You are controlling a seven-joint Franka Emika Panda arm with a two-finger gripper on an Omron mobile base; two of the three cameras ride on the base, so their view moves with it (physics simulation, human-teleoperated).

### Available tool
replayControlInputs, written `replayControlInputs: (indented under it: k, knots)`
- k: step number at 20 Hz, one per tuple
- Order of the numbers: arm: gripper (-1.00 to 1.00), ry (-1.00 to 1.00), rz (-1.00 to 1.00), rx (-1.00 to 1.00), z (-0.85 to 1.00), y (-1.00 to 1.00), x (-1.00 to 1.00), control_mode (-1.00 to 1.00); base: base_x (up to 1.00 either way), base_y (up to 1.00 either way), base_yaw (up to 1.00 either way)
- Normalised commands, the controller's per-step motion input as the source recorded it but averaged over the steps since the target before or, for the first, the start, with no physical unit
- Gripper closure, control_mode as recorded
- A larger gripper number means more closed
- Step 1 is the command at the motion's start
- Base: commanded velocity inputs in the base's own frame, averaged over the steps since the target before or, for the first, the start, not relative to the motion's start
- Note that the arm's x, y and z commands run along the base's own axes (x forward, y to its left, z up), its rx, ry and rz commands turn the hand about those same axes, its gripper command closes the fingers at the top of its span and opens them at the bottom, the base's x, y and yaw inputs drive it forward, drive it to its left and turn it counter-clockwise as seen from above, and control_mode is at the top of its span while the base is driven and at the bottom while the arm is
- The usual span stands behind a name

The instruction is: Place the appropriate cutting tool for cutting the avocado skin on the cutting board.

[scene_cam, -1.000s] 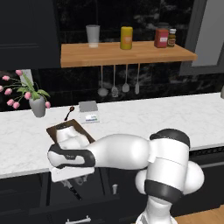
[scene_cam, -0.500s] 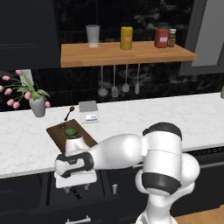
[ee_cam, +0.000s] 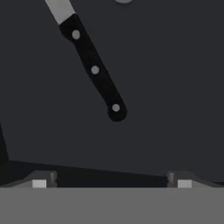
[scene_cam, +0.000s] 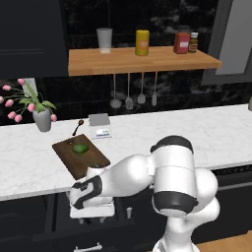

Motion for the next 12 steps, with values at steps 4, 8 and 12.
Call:
replayControlInputs:
  k: [4, 8, 12]
  knots:
    - [-1.0, 0.13, -0.05, 0.0, -0.31, 0.0, 0.12, -1.0, 0.0, 0.0, 0.0]
    - [-1.0, 0.18, -0.04, 0.0, -0.13, 0.0, 0.01, -1.0, 0.0, 0.0, 0.0]
    - [-1.0, 0.18, -0.03, 0.0, -0.04, 0.0, -0.14, -1.0, 0.0, 0.0, 0.0]
